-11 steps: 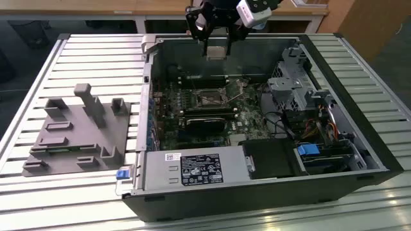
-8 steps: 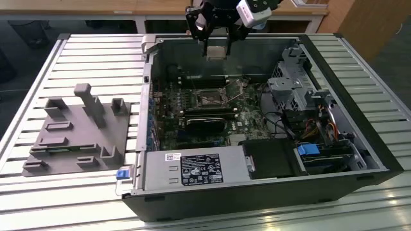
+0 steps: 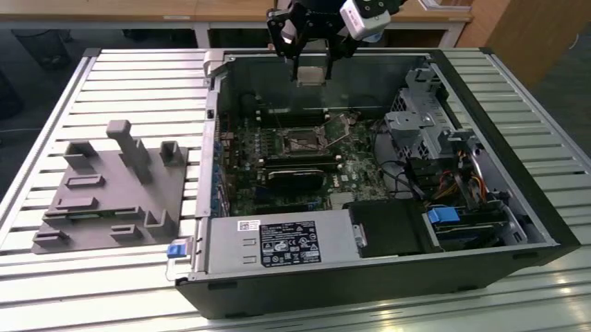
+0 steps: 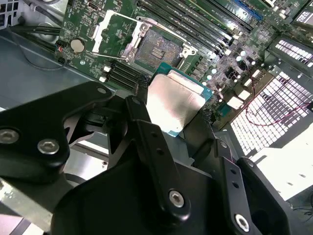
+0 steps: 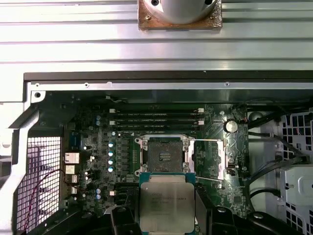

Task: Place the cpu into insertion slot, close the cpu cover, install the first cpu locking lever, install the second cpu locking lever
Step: 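Place the cpu into insertion slot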

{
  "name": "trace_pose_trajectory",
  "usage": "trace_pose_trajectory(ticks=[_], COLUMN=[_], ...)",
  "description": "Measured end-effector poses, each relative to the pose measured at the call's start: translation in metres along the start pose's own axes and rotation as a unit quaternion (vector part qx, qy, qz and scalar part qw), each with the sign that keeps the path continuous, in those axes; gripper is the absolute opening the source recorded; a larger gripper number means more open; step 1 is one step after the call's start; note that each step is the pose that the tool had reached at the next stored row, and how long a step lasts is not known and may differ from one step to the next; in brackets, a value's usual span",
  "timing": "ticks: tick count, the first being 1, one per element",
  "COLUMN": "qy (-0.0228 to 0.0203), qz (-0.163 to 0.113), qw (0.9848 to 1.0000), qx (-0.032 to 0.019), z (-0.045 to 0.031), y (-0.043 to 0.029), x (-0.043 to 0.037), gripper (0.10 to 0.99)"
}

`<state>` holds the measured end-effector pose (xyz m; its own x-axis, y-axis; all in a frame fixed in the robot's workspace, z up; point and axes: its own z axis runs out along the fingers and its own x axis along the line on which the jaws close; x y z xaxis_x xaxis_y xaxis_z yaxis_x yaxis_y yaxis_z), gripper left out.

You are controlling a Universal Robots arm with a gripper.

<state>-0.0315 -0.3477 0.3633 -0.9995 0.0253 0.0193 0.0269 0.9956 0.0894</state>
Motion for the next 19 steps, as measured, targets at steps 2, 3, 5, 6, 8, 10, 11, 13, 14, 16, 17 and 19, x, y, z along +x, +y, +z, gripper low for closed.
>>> trace_pose_trajectory(ticks=[2,3,5,6,8,10,11,13,14,16,17,19], qy=[0.0000,-0.0001,-0.0004,-0.0005,-0.0007,-0.0010,-0.0012,-0.0015,-0.0016,-0.0020,-0.0021,-0.0024], qz=[0.001,0.001,0.004,0.006,0.009,0.011,0.013,0.016,0.018,0.022,0.024,0.027], qw=[1.0000,1.0000,1.0000,1.0000,1.0000,0.9999,0.9999,0.9999,0.9998,0.9998,0.9997,0.9996], qx=[0.0000,0.0000,-0.0001,-0.0001,-0.0001,-0.0002,-0.0002,-0.0003,-0.0004,-0.0004,-0.0004,-0.0005], z=[0.0000,0.0000,0.0000,0.0000,0.0000,0.0000,0.0000,0.0000,0.0000,0.0000,0.0000,0.0000], y=[0.0000,0.0000,0.0000,0.0000,0.0000,0.0000,0.0000,0.0000,0.0000,0.0000,0.0000,0.0000], x=[0.0000,0.0000,0.0000,0.0000,0.0000,0.0000,0.0000,0.0000,0.0000,0.0000,0.0000,0.0000], gripper=[0.541,0.541,0.541,0.541,0.541,0.541,0.541,0.541,0.541,0.541,0.541,0.541])
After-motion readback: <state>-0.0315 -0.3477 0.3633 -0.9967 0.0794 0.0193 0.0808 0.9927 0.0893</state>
